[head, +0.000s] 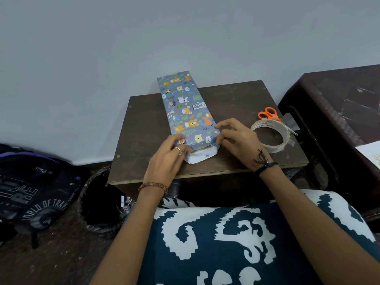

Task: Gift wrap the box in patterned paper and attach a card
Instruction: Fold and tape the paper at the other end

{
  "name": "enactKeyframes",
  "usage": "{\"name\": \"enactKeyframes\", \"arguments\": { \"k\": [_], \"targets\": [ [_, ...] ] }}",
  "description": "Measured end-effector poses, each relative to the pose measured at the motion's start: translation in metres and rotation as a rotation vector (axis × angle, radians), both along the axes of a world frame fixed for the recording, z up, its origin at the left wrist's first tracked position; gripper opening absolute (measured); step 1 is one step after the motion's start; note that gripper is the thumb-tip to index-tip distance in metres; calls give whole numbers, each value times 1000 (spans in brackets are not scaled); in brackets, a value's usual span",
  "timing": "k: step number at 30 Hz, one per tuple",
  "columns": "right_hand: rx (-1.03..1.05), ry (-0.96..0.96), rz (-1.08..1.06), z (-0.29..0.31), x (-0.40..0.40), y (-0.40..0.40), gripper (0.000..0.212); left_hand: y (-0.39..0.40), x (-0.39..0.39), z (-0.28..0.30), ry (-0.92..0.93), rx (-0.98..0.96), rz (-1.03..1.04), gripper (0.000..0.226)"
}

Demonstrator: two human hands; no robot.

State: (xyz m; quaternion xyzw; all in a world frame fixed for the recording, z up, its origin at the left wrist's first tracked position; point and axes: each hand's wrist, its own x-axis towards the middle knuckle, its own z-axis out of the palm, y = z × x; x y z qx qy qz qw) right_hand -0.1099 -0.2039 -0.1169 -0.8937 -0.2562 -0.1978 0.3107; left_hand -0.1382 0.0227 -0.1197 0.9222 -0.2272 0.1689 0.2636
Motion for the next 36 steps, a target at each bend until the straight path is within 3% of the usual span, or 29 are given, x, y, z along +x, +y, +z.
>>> {"name": "enactKeyframes", "arguments": {
  "k": [4,8,14,18,24,28,36],
  "targets": [
    [-113,37,111,3,4,-8,8,-2,0,-4,25,12,64,16],
    [-207,170,145,5,2,-12,23,-5,0,-6,46,43,95,22],
    [-282,40,72,4,-3,-4,11,-10,-3,-5,-18,51,116,13],
    [-213,-53,30,-1,-6,3,19,-13,-3,-4,-102,64,108,22],
    [-138,-14,-5,-3,-8,6,17,-14,-9,-1,-110,128,108,37],
    [-127,-12,-8,-3,-8,6,19,-14,-6,-1,-182,286,120,30],
    [-121,-24,-18,-6,-7,6,17,-17,-3,-1,-346,330,135,14]
  ]
}}
